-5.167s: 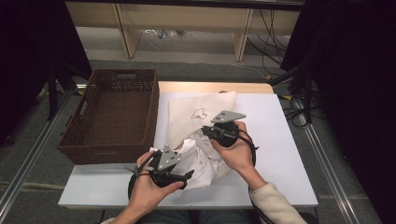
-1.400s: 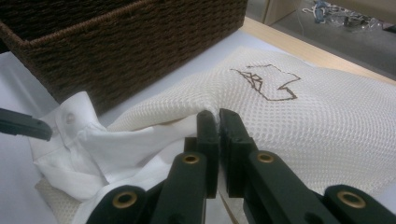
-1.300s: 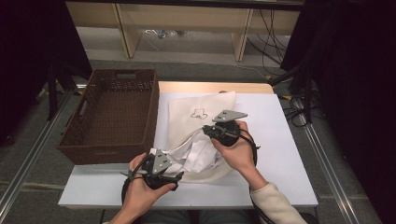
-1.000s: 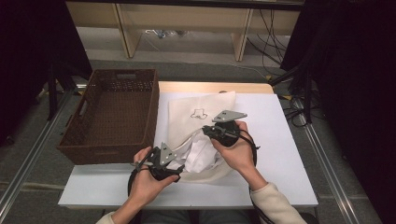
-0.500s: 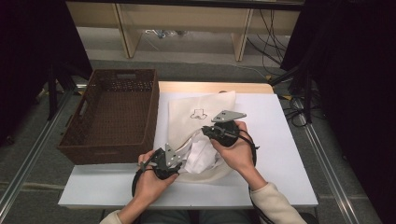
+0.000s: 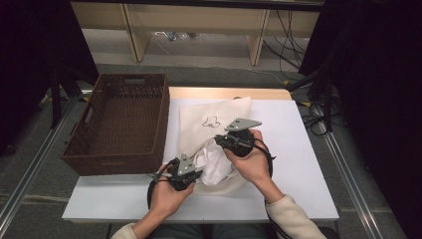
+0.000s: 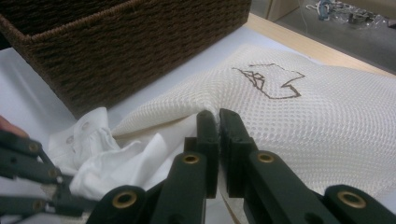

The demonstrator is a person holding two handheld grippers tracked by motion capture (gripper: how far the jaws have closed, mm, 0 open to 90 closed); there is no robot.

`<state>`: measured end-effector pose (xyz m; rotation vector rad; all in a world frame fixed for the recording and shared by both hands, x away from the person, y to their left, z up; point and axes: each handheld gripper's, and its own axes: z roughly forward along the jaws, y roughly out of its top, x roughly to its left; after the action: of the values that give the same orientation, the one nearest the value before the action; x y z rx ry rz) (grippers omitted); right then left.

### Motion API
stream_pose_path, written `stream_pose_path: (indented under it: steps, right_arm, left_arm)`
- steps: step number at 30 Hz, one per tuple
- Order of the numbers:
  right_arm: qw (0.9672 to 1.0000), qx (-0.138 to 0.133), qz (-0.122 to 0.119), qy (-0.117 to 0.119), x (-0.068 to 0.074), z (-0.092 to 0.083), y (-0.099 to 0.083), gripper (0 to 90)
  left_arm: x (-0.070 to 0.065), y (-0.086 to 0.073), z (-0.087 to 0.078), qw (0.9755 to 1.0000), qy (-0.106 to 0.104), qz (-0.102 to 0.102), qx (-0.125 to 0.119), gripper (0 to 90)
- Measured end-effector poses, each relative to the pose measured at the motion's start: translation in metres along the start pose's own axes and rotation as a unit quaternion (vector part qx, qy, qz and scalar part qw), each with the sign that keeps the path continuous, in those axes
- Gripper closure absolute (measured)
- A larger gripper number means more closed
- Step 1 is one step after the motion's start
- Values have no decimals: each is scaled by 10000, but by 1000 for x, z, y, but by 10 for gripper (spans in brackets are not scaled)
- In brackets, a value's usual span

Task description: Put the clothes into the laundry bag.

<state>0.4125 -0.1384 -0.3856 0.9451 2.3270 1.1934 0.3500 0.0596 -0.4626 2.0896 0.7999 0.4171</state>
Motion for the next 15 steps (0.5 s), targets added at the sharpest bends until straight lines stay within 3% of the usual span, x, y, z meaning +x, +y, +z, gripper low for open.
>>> stream_pose_path:
  steps: [1,2,5,7,10,11,15]
  right_arm:
    - [9999,1,-98,34,0,1,0,885]
    - [10000,38,-22,29,1,1,0,886]
    - [10000,17,-39,53,4,2,0,888]
    - [9998,-68,-177,56,3,2,0,888]
    - [10000,-50,-10,59,6,-1,1,889]
    - [9999,-65,58,60,7,-2,1,889]
    - [9997,-201,19,130,5,-4,3,889]
  left_arm:
    - [-3,2,3,9999,-59,-68,-67,895]
    - [-5,5,6,9999,-66,42,-77,896]
    - [-7,14,19,9998,-103,-40,-160,896]
    - [-8,20,25,9998,-103,-98,-144,897]
    - [-7,29,34,9996,33,-141,-252,897]
    - [-5,32,37,9997,26,-73,-226,897]
    - [3,35,48,9992,238,-65,-323,895]
